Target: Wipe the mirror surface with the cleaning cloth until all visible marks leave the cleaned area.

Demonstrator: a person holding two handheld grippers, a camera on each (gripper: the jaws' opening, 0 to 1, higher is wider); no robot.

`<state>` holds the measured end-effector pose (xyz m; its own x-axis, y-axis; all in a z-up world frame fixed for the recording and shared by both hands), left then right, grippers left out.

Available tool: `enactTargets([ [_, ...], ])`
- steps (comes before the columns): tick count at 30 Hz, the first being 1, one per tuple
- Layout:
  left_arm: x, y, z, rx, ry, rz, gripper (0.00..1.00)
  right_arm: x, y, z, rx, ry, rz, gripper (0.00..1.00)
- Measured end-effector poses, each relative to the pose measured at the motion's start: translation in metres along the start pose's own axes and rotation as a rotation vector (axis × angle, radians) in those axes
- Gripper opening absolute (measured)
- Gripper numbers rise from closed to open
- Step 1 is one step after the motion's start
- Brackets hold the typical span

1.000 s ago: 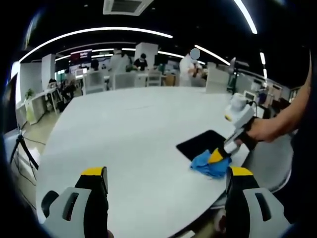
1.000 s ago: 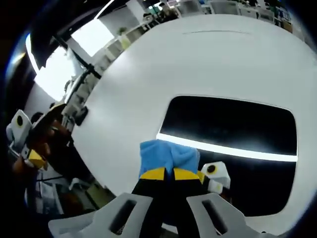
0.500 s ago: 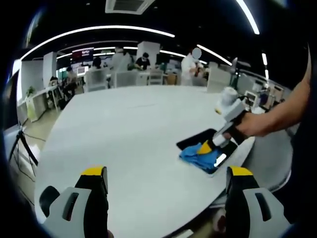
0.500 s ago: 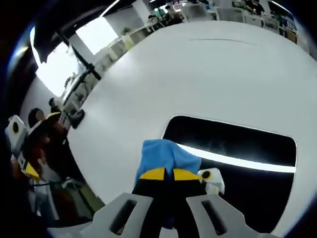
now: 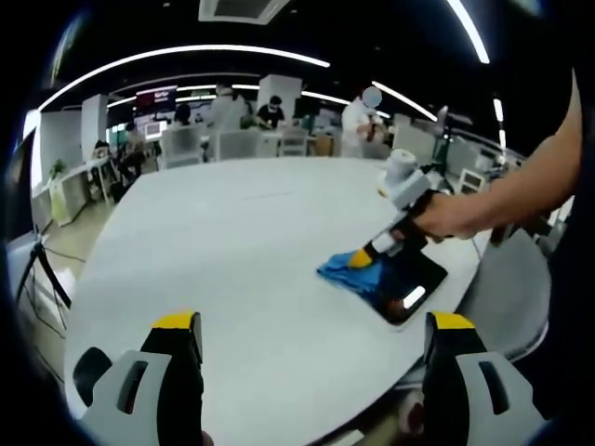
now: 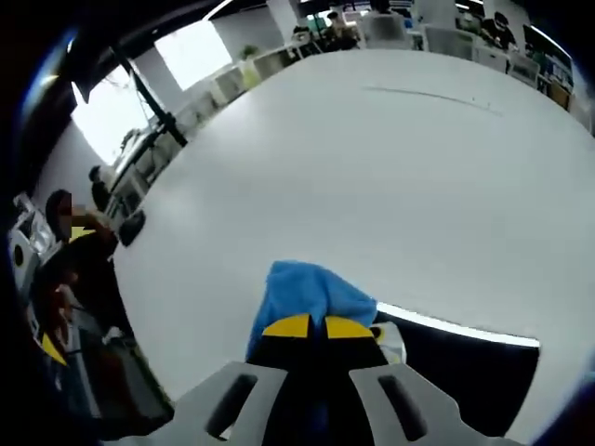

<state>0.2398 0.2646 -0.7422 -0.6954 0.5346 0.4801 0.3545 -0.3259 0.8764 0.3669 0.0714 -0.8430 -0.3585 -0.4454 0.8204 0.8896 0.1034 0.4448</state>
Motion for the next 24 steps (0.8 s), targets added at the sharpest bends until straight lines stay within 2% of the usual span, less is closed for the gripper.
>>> enactTargets([
  [3,-0.001,0.001,0.001,0.002,0.004,-0.002,1.00,0.000,-0.002,-0.001,0.008,0.003,0.016,0.00],
  [5,-0.002,0.002,0.000,0.002,0.005,-0.001,1.00,0.000,-0.003,0.000,0.073,0.006,0.006,0.00],
  [9,-0.005,0.003,-0.001,0.000,0.001,-0.001,1.00,0.000,-0.002,-0.002,0.039,0.014,0.017,0.00],
  [17,-0.008,0.008,0.001,0.001,0.007,-0.015,1.00,0.004,-0.003,-0.005,0.050,0.011,0.027,0.00],
  [24,-0.007,0.005,0.001,0.005,0.010,-0.012,1.00,0.009,-0.003,-0.019,0.040,-0.005,0.030,0.00],
])
Point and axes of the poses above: the point that each gripper's makers call its tool centre point, and the gripper's own axes: x roughly backward along the fingers, z roughly to its left, y roughly out of its top, the point moved 3 cm from there along x, roughly backward along the fingers, and after that the axes turned 11 degrees about -x, right-handed, at the moved point
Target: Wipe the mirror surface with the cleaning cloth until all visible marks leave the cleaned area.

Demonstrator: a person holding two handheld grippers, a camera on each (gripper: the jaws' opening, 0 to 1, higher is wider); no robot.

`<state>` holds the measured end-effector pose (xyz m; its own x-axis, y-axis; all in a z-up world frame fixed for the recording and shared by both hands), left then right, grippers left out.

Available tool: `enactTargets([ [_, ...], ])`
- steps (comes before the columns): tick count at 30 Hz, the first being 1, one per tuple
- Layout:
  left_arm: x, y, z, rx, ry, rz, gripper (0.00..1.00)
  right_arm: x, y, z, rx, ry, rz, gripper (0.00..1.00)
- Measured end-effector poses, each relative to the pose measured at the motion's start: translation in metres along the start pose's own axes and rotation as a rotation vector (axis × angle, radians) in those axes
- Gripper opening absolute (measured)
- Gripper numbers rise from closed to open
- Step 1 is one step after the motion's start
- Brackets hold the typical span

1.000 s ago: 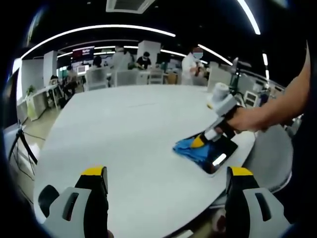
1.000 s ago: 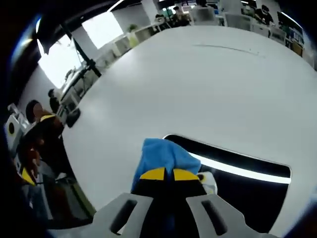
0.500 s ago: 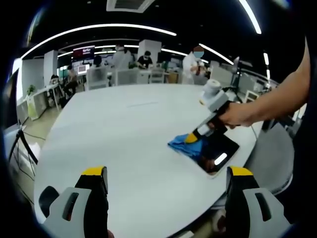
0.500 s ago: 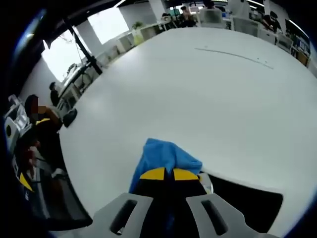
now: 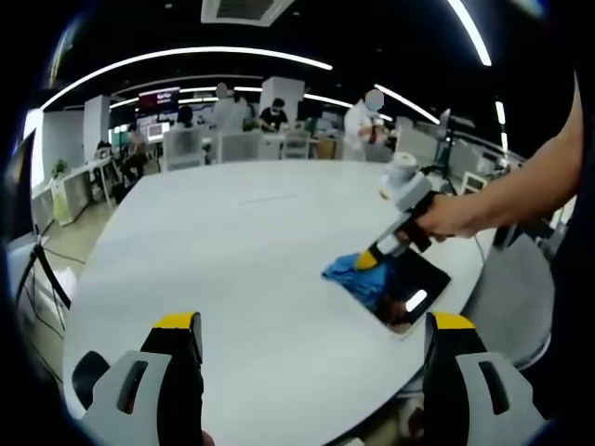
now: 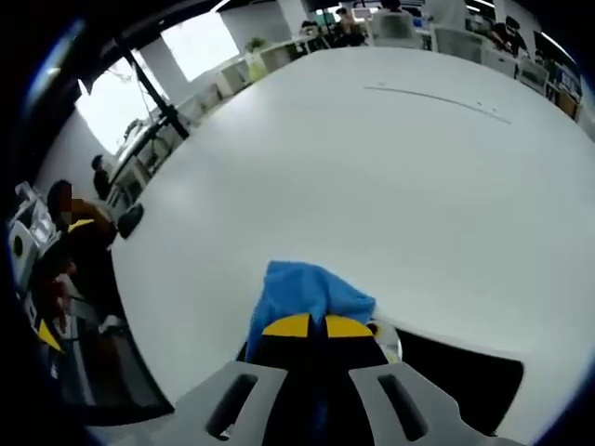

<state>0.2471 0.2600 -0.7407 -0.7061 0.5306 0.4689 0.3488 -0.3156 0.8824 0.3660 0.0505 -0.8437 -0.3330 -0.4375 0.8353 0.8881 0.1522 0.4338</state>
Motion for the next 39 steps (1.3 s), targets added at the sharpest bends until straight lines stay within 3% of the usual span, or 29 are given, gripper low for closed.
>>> enactTargets([
  [6,-0.002,-0.002,-0.002,-0.005,-0.004,0.008,1.00,0.011,-0.002,-0.023,-0.029,-0.026,0.004,0.00],
  [12,-0.004,0.003,-0.004,-0.014,-0.011,0.001,1.00,0.010,-0.004,-0.020,-0.025,-0.049,-0.028,0.00],
  [14,-0.004,0.004,-0.005,-0.014,-0.011,-0.001,1.00,0.011,-0.008,-0.019,-0.062,-0.046,-0.042,0.00],
  [19,-0.001,0.004,-0.008,-0.014,-0.014,-0.011,1.00,0.016,-0.023,-0.010,0.048,-0.066,-0.040,0.00],
  [29,0.001,0.005,-0.013,-0.027,-0.014,-0.006,1.00,0.029,-0.059,0.003,0.043,-0.039,-0.019,0.00],
  [39,0.003,0.005,-0.022,-0.033,-0.017,-0.014,1.00,0.044,-0.094,0.014,-0.024,0.007,0.000,0.00],
])
Point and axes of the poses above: the point that each gripper's makers call its tool centre point, and the gripper's own axes: x roughly backward along the fingers, z roughly to its left, y roughly out of its top, the point moved 3 cm from there along x, roughly backward along the fingers, and after that the axes turned 11 degrees about -x, right-handed, at the moved point
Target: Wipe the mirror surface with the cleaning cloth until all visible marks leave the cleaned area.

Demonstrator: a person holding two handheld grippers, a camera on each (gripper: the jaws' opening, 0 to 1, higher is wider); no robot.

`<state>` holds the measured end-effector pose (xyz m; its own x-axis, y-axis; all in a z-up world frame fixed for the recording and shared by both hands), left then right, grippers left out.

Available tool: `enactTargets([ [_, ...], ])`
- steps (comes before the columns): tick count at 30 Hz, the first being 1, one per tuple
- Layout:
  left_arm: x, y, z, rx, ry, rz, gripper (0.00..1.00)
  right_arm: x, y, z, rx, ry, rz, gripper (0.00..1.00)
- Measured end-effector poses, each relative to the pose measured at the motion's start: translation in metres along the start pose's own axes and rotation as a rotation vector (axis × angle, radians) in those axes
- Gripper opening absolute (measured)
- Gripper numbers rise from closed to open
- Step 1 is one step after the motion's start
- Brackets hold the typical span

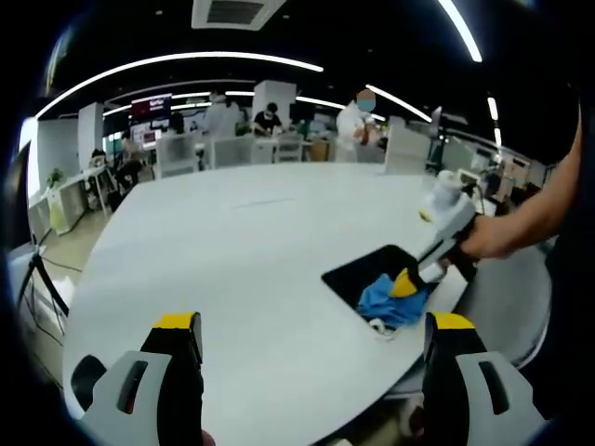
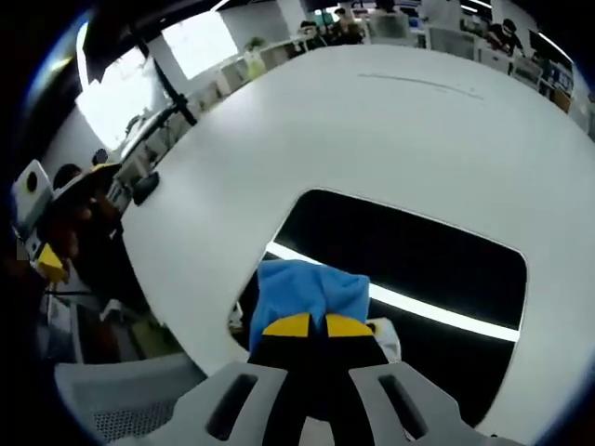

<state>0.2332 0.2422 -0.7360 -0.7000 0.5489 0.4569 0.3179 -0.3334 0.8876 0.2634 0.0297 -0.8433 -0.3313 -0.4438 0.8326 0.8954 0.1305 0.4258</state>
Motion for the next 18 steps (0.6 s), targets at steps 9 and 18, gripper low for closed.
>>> enactTargets([
  [9,0.000,0.000,-0.007,0.009,0.005,-0.005,1.00,0.008,-0.024,0.010,-0.036,0.036,0.034,0.00],
  [18,-0.001,0.000,-0.009,0.011,0.010,-0.006,1.00,0.009,-0.027,0.013,-0.015,0.054,0.038,0.00],
])
Point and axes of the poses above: the point that each gripper's makers call its tool centre point, and the gripper's own axes: x roughly backward along the fingers, z roughly to its left, y roughly out of its top, the point moved 3 cm from there along x, roughly backward along the fingers, and after that the axes turned 11 degrees about -x, right-handed, at the moved point
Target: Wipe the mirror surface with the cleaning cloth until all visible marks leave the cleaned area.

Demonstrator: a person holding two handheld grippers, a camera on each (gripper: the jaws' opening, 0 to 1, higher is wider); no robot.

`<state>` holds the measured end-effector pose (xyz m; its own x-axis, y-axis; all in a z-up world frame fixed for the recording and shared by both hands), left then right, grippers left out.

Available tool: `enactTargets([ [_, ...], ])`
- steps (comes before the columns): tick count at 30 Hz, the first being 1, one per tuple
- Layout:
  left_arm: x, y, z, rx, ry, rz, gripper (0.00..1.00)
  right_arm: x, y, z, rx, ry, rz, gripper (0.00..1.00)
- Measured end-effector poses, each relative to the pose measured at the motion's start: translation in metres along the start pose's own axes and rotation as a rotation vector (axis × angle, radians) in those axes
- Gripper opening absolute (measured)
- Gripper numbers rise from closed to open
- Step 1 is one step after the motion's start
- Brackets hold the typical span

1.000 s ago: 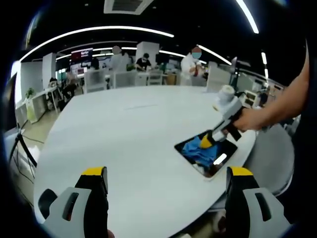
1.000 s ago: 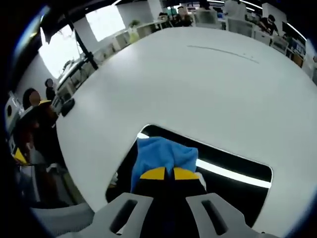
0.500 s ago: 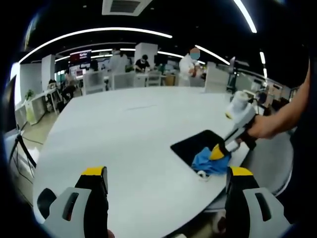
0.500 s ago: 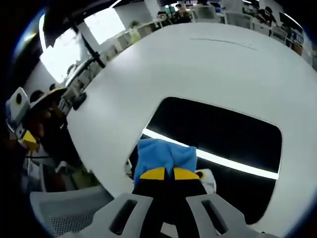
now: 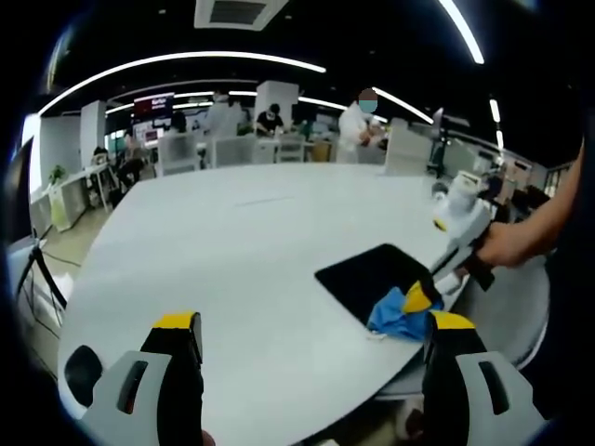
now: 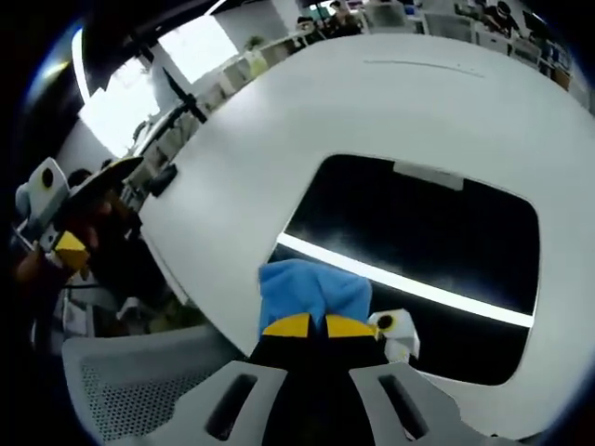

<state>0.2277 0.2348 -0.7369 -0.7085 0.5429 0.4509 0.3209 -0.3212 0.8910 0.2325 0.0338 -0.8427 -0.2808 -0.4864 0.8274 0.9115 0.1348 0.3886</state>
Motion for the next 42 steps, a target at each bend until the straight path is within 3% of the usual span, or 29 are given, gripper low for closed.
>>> enactTargets([
  [6,-0.003,0.005,0.001,-0.001,0.006,-0.007,1.00,0.003,0.000,-0.009,-0.001,-0.004,0.000,0.00],
  [16,-0.009,0.007,-0.002,-0.007,-0.005,-0.005,1.00,0.017,0.000,-0.037,-0.081,-0.021,-0.019,0.00],
  [24,-0.009,0.007,0.000,-0.009,-0.003,-0.003,1.00,0.015,0.003,-0.036,-0.094,-0.024,-0.011,0.00],
  [42,-0.002,0.001,0.008,0.003,0.013,0.014,1.00,-0.004,0.064,-0.054,-0.020,-0.084,-0.032,0.00],
])
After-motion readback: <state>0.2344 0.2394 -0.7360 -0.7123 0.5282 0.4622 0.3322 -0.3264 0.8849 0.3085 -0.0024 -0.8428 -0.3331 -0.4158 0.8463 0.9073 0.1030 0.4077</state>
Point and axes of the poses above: the point that each gripper's makers call its tool centre point, and the gripper's own axes: x roughly backward along the fingers, z roughly to its left, y roughly out of its top, the point moved 3 cm from there along x, roughly backward along the fingers, and after that the axes turned 11 degrees about -x, right-handed, at the moved point
